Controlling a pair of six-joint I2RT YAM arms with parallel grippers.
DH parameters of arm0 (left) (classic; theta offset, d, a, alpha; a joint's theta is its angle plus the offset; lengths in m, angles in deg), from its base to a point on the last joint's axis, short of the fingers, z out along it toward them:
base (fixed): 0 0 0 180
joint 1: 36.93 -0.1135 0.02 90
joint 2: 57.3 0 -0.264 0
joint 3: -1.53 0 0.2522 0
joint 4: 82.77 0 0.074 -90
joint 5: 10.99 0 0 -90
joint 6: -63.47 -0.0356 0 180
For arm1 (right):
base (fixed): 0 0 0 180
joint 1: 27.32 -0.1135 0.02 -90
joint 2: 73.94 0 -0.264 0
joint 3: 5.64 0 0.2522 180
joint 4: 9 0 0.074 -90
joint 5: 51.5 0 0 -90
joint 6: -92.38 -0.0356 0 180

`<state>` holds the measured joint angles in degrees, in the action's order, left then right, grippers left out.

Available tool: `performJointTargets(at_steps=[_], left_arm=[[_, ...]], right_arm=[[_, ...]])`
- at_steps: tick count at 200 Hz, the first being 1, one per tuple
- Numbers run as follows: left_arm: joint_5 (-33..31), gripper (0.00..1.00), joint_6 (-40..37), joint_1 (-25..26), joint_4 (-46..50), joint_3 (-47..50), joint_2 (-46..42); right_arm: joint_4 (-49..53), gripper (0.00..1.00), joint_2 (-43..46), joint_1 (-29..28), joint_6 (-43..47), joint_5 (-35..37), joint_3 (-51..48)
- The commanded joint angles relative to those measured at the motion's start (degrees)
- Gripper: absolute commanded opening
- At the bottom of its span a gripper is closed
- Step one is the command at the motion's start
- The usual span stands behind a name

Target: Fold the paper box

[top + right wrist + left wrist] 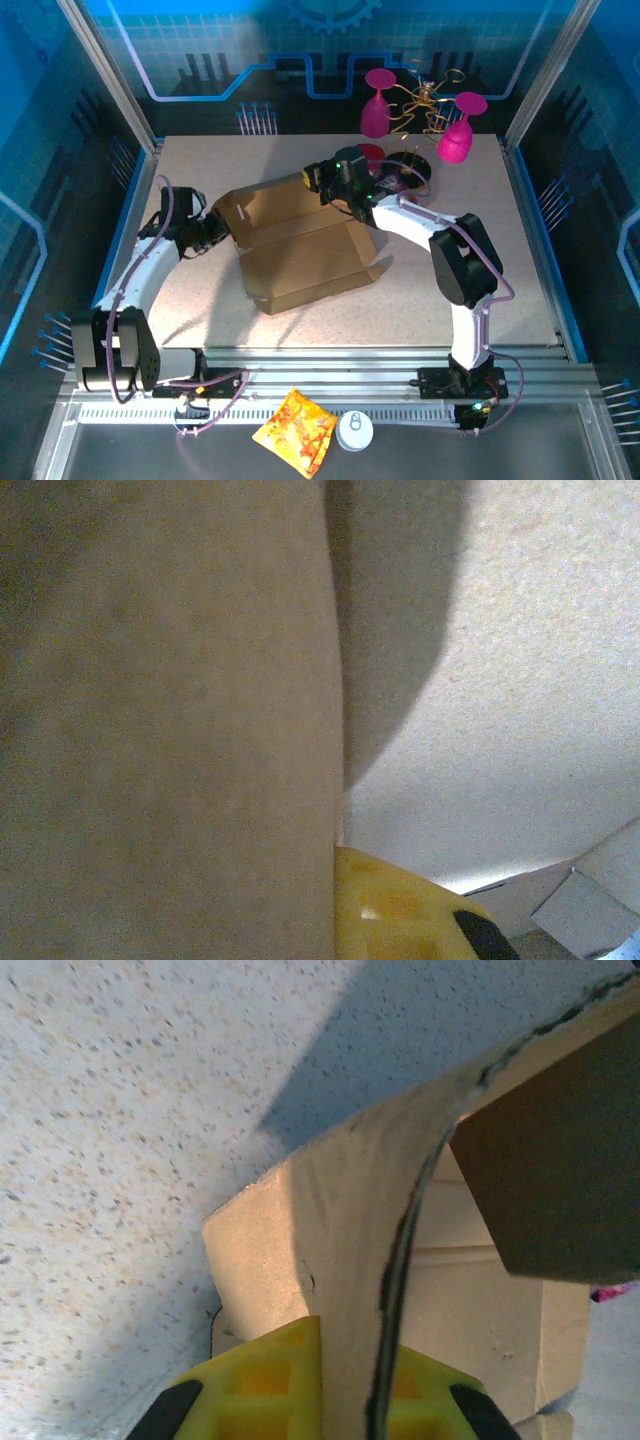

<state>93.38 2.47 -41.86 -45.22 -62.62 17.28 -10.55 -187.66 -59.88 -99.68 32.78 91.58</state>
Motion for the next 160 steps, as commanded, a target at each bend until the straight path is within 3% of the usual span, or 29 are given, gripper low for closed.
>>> performJointTargets(at_steps=[1, 9, 20, 51, 79, 118, 160], left_arm=[[4.78, 0.28, 2.54, -0.49, 1.53, 0.79, -1.95], [4.71, 0.39, 2.05, -0.59, 2.91, 0.60, -2.54], [4.53, 0.47, 1.87, -1.16, 4.03, 0.27, -3.87], [2.27, 0.53, -1.89, -2.95, 5.10, -0.60, -8.02], [-2.36, 0.42, -8.27, -6.13, 7.28, -1.65, -8.73], [-3.12, 0.26, -10.29, -10.00, 1.54, -1.01, -6.78], [2.06, 0.25, -19.70, -8.97, -4.85, -0.35, 1.02]], right_arm=[[-3.39, 0.00, -0.94, 0.69, 1.71, -1.26, -0.29], [-4.16, 0.00, -0.97, 0.72, 1.84, -1.58, -0.91], [-5.38, 0.00, -0.91, 0.82, 2.26, -1.96, -1.55], [-5.72, 0.00, -0.91, 1.18, 2.44, -2.42, -1.86], [-4.87, 0.00, -1.29, 1.62, 2.96, -3.44, -0.75], [-4.66, 0.00, -2.22, 1.78, 2.86, -4.31, 0.36], [-4.33, 0.00, -3.01, 1.72, 2.91, -5.20, 1.52]])
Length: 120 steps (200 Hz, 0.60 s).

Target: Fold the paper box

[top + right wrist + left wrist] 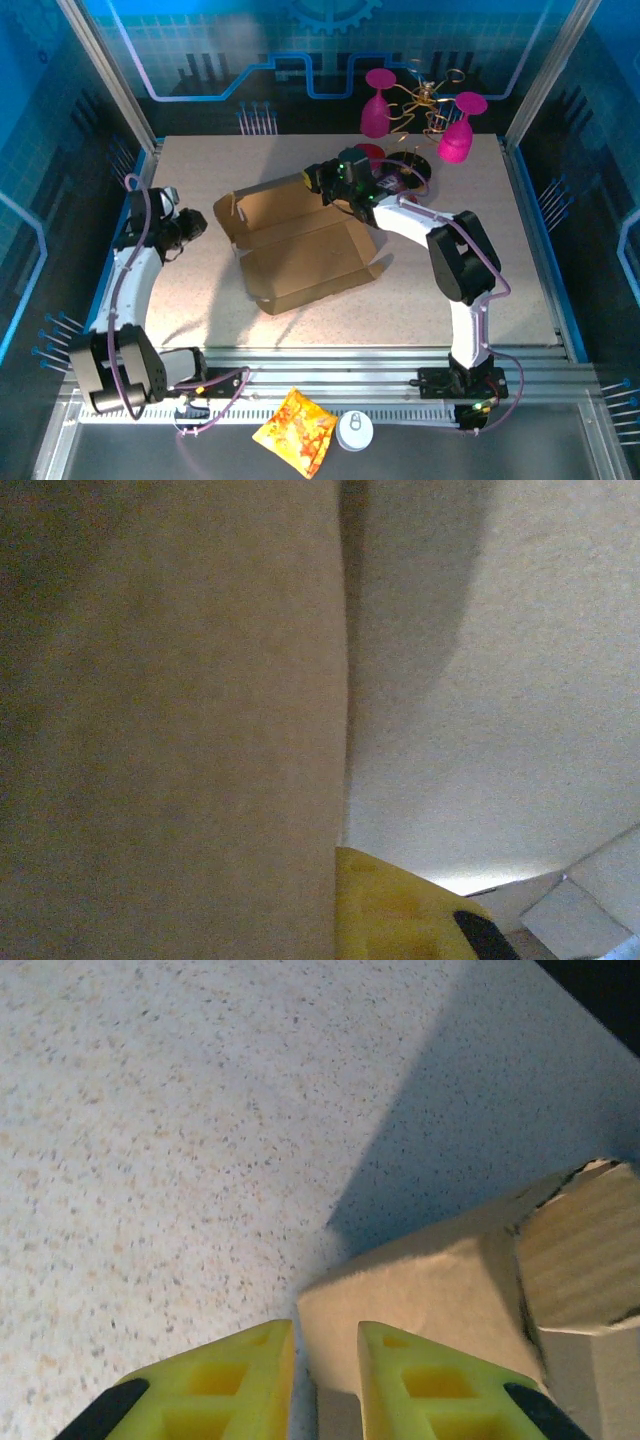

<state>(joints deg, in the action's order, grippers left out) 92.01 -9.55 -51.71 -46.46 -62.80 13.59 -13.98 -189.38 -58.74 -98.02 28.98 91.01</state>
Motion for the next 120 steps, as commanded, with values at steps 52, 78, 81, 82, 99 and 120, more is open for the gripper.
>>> performJointTargets(at_steps=[52, 78, 81, 82, 99, 120], left_arm=[[2.77, 0.34, -13.99, 5.51, -1.36, -3.17, 11.11], [4.07, 0.37, -14.87, 6.24, -3.17, -1.91, 11.46], [4.19, 0.37, -15.17, 6.39, -3.33, -1.87, 11.61], [4.21, 0.37, -15.24, 6.46, -3.36, -1.89, 11.58], [4.26, 0.39, -16.44, 7.07, -3.64, -1.90, 12.24], [4.95, 0.40, -16.58, 7.40, -4.87, -1.78, 12.81]], right_arm=[[-1.93, 0.00, -1.28, 0.66, 1.53, -1.96, 0.51], [-2.00, 0.00, -2.07, 0.97, 1.26, -2.86, 1.64], [-2.00, 0.00, -2.19, 1.00, 1.26, -3.06, 1.89], [-2.00, 0.00, -2.26, 1.01, 1.26, -3.10, 1.90], [-1.81, 0.00, -2.98, 1.12, 1.11, -4.04, 3.06], [-1.41, 0.00, -3.46, 1.19, 0.92, -4.70, 3.82]])
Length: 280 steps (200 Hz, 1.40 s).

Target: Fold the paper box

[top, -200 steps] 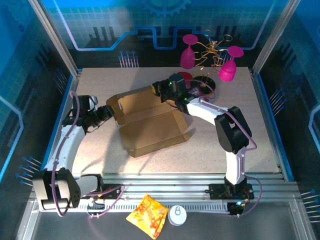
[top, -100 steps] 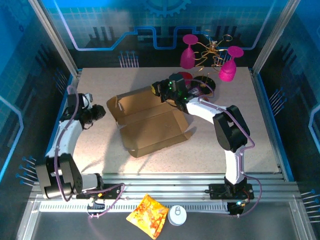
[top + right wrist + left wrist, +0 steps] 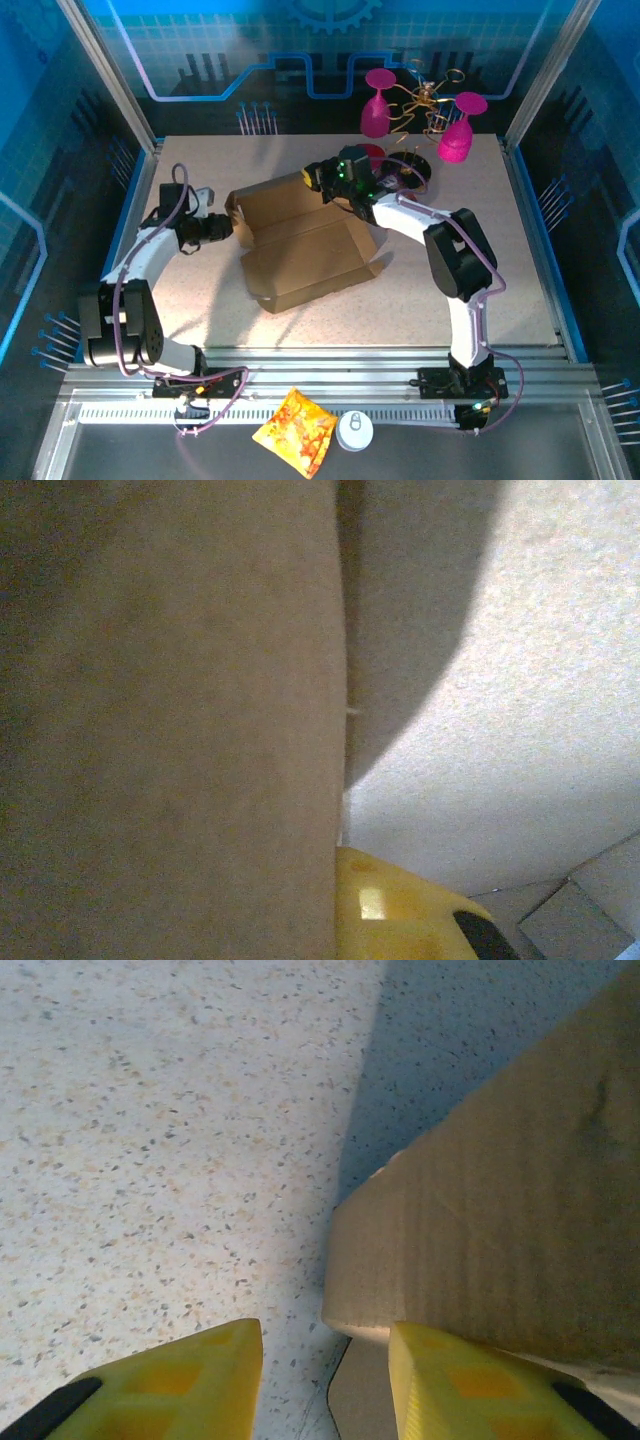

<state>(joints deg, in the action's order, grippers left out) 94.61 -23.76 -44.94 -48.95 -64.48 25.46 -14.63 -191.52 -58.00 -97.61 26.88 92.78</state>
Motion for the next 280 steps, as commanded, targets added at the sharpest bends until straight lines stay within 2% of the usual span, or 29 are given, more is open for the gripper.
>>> performJointTargets(at_steps=[1, 49, 137, 194, 280], left_arm=[[2.34, 0.40, -2.39, 0.67, -2.38, -0.07, 0.93], [4.43, 0.43, -2.00, 1.07, -7.08, 5.64, -4.72], [8.82, 0.42, -4.27, 1.83, -11.18, 7.88, -5.69], [9.09, 0.46, -5.05, 3.20, -14.28, 9.52, -5.70], [5.10, 0.51, -4.63, 5.77, -15.56, 9.51, -3.94]], right_arm=[[-0.78, 0.00, -1.33, 0.45, 0.50, -2.61, 2.02], [-0.47, 0.00, -1.63, 1.08, 0.41, -3.12, 2.40], [0.41, 0.00, -2.48, 1.29, 0.37, -4.29, 3.79], [0.67, 0.00, -2.83, 1.32, 0.09, -4.65, 4.46], [-0.99, 0.00, -3.01, 1.16, 0.01, -5.50, 2.72]])
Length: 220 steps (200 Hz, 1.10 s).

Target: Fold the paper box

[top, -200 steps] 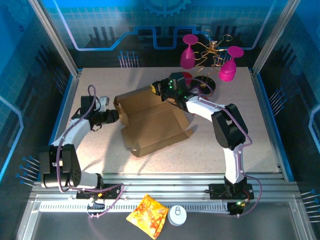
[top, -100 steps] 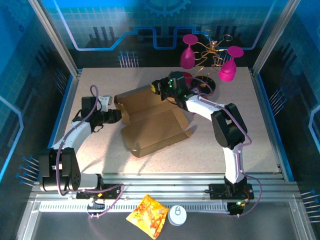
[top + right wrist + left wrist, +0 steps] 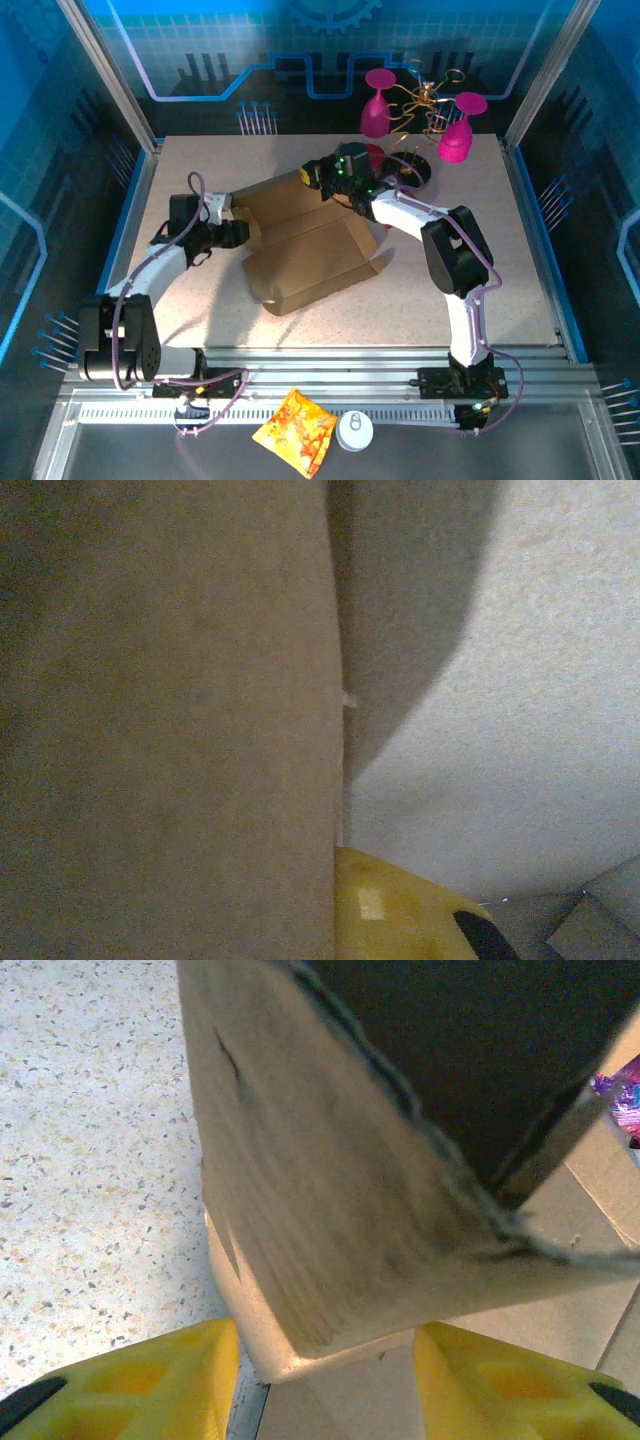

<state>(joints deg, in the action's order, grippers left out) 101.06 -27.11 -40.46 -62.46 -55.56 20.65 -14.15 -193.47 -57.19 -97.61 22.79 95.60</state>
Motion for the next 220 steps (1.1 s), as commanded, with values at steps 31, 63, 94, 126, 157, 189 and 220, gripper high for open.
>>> performJointTargets(at_steps=[31, 63, 94, 126, 157, 189, 220], left_arm=[[-4.87, 0.52, -0.98, 3.49, -2.41, 0.20, 1.24], [-9.21, 0.56, 0.70, 4.30, -4.41, 1.36, 0.80], [-10.94, 0.56, 1.71, 4.40, -4.92, 1.54, 1.21], [-13.07, 0.56, 2.72, 4.79, -6.28, 2.65, 0.59], [-13.91, 0.56, 3.12, 5.19, -8.10, 4.43, -0.44], [-13.52, 0.55, 2.96, 5.51, -7.71, 4.24, -0.78], [-14.15, 0.54, 3.14, 6.08, -7.55, 4.24, -1.91]], right_arm=[[-1.58, 0.00, -1.06, 0.33, -0.03, -1.39, -0.15], [-2.83, 0.00, -1.15, 0.40, 0.05, -1.56, -0.64], [-5.82, 0.00, -0.38, 0.37, 2.00, -2.05, -2.94], [-13.47, 0.00, 0.87, 0.37, 3.41, -1.53, -8.45], [-23.39, 0.00, 0.09, 0.43, 2.65, -1.18, -13.28], [-31.51, 0.00, -0.83, 0.53, 2.34, -0.38, -15.19], [-34.19, 0.00, -1.85, 0.43, 2.45, -1.46, -15.35]])
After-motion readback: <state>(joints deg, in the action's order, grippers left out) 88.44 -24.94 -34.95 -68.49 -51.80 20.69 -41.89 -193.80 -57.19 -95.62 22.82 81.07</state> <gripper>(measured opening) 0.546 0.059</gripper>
